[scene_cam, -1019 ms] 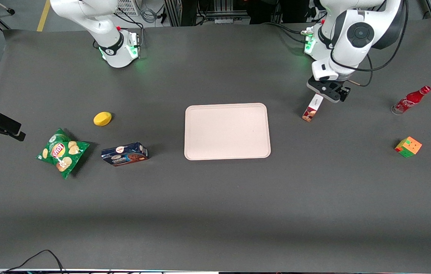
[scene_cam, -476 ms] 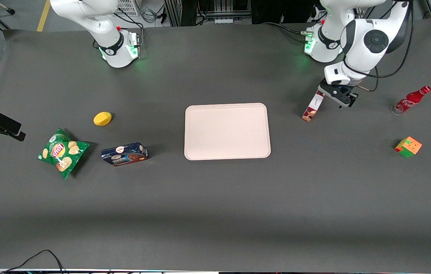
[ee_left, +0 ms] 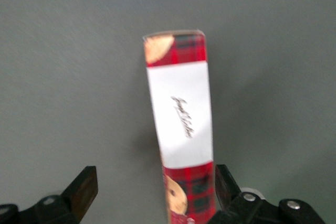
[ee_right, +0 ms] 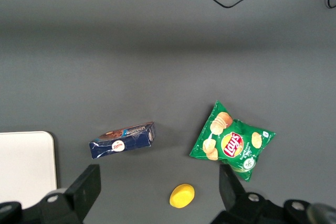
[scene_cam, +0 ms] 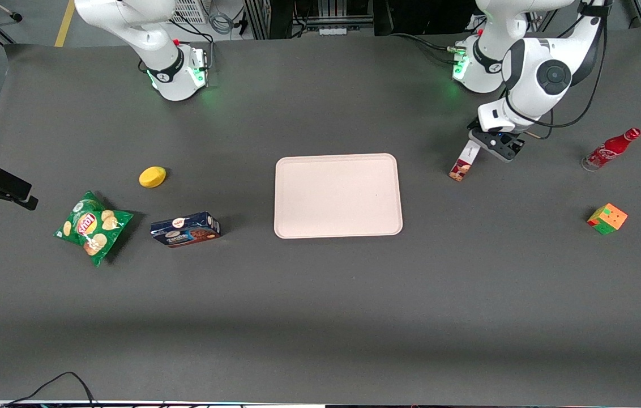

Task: Place red cookie box on tray
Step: 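Close the left gripper on the red cookie box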

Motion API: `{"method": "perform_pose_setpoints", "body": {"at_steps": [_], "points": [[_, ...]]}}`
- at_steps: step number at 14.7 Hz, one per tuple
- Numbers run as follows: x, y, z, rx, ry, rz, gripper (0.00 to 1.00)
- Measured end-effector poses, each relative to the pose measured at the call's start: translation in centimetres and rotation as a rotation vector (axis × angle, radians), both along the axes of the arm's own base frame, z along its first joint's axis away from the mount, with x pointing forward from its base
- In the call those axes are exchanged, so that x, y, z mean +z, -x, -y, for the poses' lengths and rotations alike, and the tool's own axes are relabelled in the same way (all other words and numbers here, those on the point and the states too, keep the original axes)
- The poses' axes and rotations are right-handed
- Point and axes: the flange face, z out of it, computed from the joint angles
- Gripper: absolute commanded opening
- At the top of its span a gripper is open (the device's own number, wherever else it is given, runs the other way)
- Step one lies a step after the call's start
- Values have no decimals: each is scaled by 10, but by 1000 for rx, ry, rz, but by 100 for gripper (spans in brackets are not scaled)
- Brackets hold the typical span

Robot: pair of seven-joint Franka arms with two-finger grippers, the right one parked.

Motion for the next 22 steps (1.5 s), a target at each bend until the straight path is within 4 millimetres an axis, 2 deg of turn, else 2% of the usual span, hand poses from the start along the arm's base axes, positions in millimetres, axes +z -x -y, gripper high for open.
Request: {"method": "perform_pose_setpoints", "body": {"at_steps": [4,9,16,17,20,21,22], "points": [[-4,11,1,37,23,-114,100],[-4,13,2,47,31,-131,100],[-36,12,2,53,33,-137,100],[-39,12,2,54,33,-137,89],[-41,13,2,53,33,-139,26],[-41,13,3,53,33,-139,9],[-41,12,3,53,33,-138,0]]}}
